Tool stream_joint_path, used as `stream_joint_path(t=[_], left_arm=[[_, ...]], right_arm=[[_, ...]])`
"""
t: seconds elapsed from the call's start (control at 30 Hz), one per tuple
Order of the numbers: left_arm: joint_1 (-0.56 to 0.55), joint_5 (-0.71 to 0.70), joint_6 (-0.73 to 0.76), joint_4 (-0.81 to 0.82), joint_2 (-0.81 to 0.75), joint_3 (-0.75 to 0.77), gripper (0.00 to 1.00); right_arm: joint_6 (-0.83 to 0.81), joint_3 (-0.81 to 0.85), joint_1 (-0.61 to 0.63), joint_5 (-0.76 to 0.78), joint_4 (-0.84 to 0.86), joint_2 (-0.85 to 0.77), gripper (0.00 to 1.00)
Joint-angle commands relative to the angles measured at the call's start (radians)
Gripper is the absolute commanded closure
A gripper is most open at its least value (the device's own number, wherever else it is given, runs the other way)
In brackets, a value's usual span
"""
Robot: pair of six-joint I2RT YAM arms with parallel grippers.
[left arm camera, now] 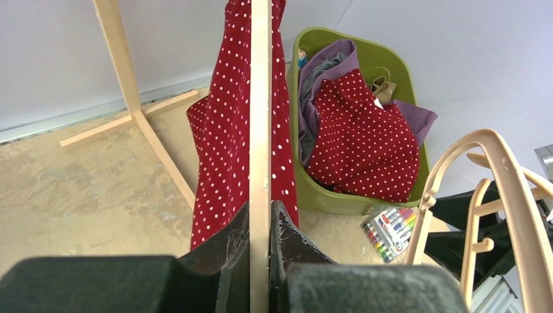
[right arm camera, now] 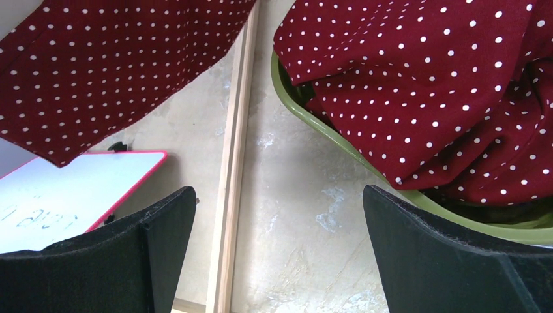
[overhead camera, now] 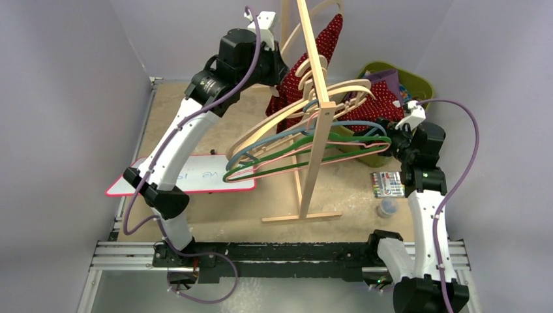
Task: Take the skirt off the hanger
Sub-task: Pick up the hanger from the clothesline.
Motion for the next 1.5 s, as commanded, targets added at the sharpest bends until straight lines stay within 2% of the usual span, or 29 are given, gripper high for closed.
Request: stream_joint_path(t=[0.0,0.17,0.37,0.47,0.73,1.17,1.27,1.4,1.47], left_arm=[[-0.004,-0.045,-0.014,0.103,-0.131,0.027,1.00],[-0.003,0.030,-0.050,0.054,-0.128,0.097,1.00],[-0.002,0.151,-0.232,0.019,-0.042,0.212,1.00],[-0.001,0.208,-0.307,0.089,-0.040,0.175,1.00],[-0.002,0.303,-0.388,0.184,-0.006,0.159,1.00],[-0.009,0.422,-0.586,0.436,-0.038,-0.016,1.00],[-0.013,0.456,-0.662,0.560,-0.056,-0.080,1.00],[-0.016,0.476,-0.686,0.583,-0.064,-0.109,1.00],[-0.015,0.500,-0.733,0.649,-0.076,-0.144,1.00]], right_arm=[[-0.005,-0.010,0.003,-0.037,0.049,0.000,0.01],[-0.009,-0.003,0.003,-0.035,0.065,0.016,0.01],[-0.007,-0.001,0.003,-0.031,0.065,0.018,0.01],[-0.007,-0.012,0.003,-0.030,0.063,0.008,0.01],[-0.006,-0.017,0.003,-0.033,0.063,0.002,0.01],[-0.004,-0.024,0.003,-0.031,0.077,0.007,0.01],[-0.005,-0.025,0.003,-0.031,0.078,0.009,0.01],[-0.004,-0.030,0.003,-0.030,0.085,0.010,0.01],[-0.003,-0.030,0.003,-0.029,0.085,0.009,0.01]])
